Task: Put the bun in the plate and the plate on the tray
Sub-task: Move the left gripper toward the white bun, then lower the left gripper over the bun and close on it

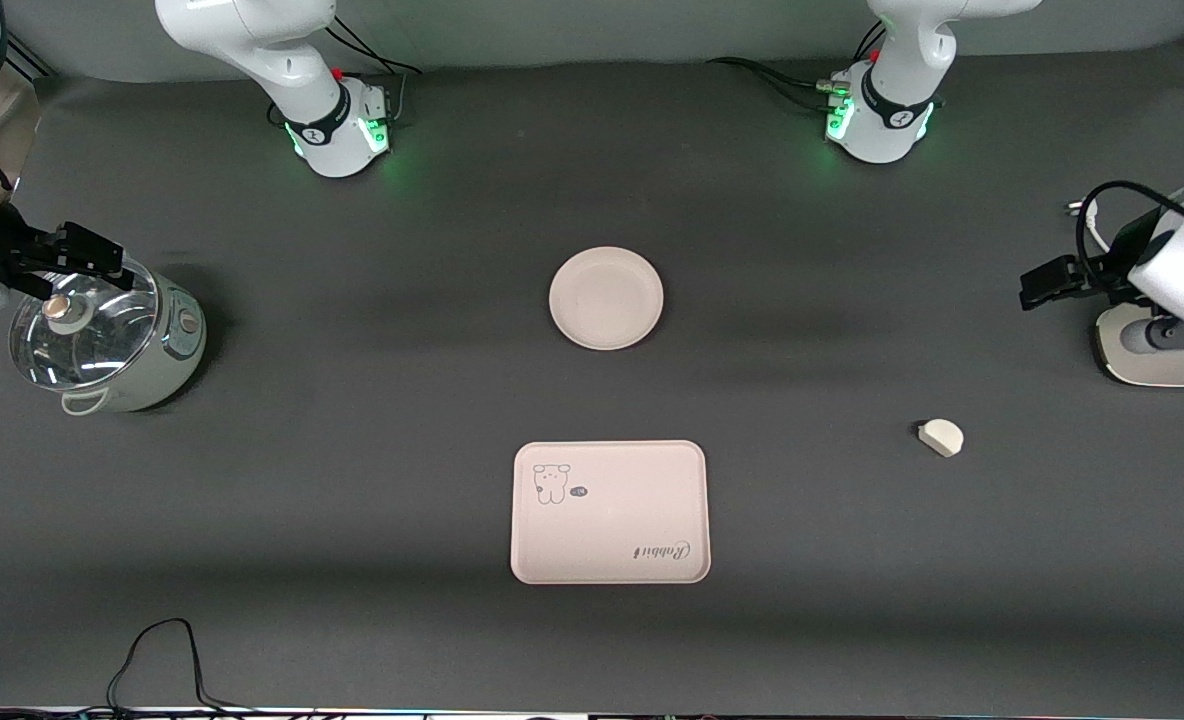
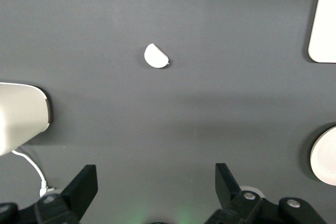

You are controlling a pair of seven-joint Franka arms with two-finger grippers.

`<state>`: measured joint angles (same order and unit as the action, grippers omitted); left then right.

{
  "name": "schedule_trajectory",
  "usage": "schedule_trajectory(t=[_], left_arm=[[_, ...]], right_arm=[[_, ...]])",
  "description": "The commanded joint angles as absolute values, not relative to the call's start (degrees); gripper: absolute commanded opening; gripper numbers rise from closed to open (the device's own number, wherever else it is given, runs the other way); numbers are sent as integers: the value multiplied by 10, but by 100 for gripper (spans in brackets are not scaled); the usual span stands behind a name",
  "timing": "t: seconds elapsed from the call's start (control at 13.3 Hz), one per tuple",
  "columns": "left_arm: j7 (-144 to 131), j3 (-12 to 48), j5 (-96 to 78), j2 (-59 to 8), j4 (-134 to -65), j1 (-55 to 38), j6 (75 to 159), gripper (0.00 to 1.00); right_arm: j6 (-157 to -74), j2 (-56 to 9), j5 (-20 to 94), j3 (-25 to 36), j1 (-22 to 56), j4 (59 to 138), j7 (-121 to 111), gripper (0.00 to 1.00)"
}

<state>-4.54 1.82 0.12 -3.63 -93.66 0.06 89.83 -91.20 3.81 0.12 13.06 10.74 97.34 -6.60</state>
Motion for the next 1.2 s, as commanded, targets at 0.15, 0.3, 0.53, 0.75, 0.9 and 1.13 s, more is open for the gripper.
schedule_trajectory(t=[0.15, 0.3, 0.53, 0.75, 0.9, 1.13], left_arm=[[-38, 19, 9, -100, -932, 21, 922, 100], [-38, 20, 8, -133, -938, 39, 948, 100], [-44, 20, 5, -193, -943, 37, 981, 100], [-61, 20, -2, -251, -958, 40, 1046, 100], [-62, 19, -2, -298, -961, 40, 1097, 100], [-74, 19, -3, -338, -970, 60, 1160, 99]], right_arm=[[-920, 35, 4, 131, 121, 970, -51, 100], [-921, 36, 4, 131, 121, 976, -51, 100], [-922, 35, 4, 131, 121, 976, -51, 100], [-934, 35, 4, 131, 122, 985, -51, 100], [-937, 34, 4, 131, 127, 989, -51, 100], [-940, 35, 4, 131, 130, 994, -51, 100]])
